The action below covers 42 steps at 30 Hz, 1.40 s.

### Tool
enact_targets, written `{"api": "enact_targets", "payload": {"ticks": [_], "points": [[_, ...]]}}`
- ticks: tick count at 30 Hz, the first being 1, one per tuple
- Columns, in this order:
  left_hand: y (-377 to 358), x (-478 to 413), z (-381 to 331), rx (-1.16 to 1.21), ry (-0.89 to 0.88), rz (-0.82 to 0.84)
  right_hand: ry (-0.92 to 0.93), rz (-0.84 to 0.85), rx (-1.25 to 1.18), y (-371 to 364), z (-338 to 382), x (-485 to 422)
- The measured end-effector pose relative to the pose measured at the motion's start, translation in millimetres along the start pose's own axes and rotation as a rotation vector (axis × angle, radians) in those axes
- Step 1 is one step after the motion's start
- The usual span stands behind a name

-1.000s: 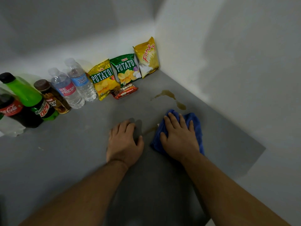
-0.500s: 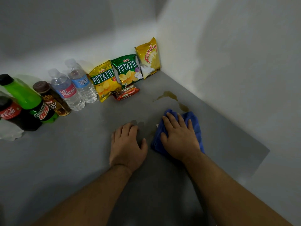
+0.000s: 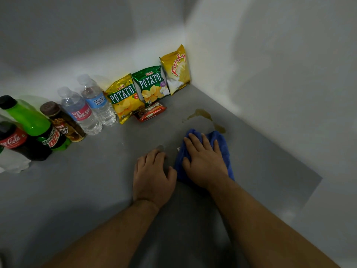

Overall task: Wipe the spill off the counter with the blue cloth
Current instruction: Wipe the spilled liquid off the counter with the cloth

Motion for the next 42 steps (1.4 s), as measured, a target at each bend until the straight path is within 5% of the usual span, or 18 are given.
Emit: {"api": "enact_targets", "payload": {"ticks": [6, 15, 22, 30, 37, 42], "points": [[4, -6, 4, 0.031, 0.004, 0.027, 0.247, 0.076, 0.018, 3, -19, 30], [3, -40, 22, -0.075, -0.101, -0.028, -0.011, -0.016, 0.017, 2, -6, -11], [2, -43, 23, -0.057, -0.106, -0.011, 0.248, 0.086, 0.015, 7, -24, 27], [1, -44, 23, -0.053, -0.116, 0.011, 0.021, -0.018, 0.014, 2, -4, -8], [0, -45, 23, -0.038, -0.103, 0.036, 0.281, 0.089, -0.017, 7, -24, 16], [1, -45, 23, -0.031, -0.087, 0.051, 0.180, 0.041, -0.001, 12, -25, -8]]}}
Point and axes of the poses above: each hand's wrist, its own x-axis away from the middle knuckle, its own y-axis out of the back of the hand, z = x × y, the point moved 1 cm from there along -x, towards the middle knuckle, and after that the axes turned 15 degrees about -x, right-handed, at the moved point
